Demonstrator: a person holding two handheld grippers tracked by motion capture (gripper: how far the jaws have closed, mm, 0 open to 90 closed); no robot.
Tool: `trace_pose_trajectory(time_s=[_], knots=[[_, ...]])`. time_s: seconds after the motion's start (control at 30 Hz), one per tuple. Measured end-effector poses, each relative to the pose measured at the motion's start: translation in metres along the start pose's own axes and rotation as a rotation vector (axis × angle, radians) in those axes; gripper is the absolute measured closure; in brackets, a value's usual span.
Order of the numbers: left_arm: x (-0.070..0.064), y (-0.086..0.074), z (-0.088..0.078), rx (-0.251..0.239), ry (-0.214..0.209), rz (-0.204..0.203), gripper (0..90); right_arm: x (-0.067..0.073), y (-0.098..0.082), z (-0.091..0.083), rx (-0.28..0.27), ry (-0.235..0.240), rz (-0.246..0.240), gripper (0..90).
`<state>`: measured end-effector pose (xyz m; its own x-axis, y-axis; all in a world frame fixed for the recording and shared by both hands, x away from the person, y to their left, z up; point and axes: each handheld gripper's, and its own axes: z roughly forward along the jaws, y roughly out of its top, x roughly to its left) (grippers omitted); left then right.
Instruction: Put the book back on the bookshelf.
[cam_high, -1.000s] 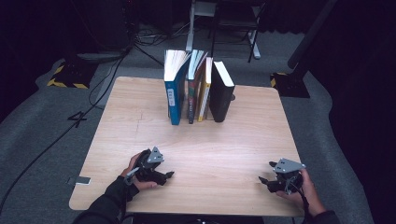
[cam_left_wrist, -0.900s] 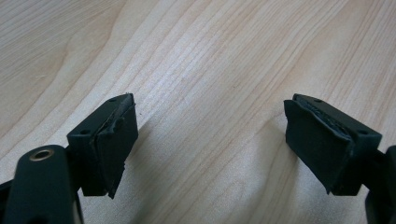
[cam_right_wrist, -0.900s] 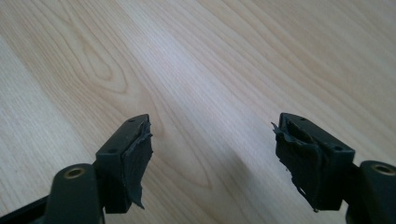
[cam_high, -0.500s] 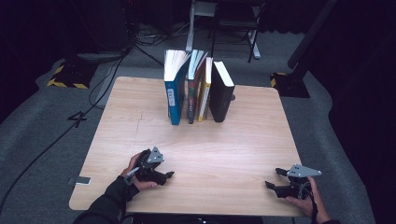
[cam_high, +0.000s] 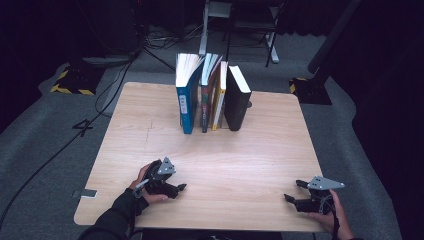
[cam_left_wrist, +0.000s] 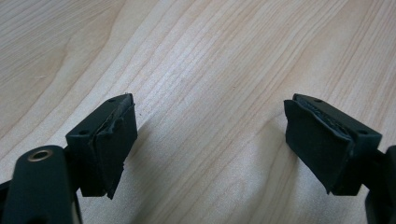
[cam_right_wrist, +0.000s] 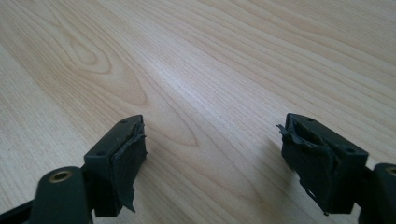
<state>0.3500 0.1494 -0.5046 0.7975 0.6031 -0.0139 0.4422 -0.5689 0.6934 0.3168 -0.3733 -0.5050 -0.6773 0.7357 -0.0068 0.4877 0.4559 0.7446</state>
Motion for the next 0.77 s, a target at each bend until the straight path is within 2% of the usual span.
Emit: trace_pose_trajectory(time_s=[0.77], knots=[[0.0012, -0.0007, -0.0006, 0.0, -0.01, 0.004, 17.3, -0.0009, 0.0005, 0.0007, 0.003, -0.019, 0.013, 19.3]])
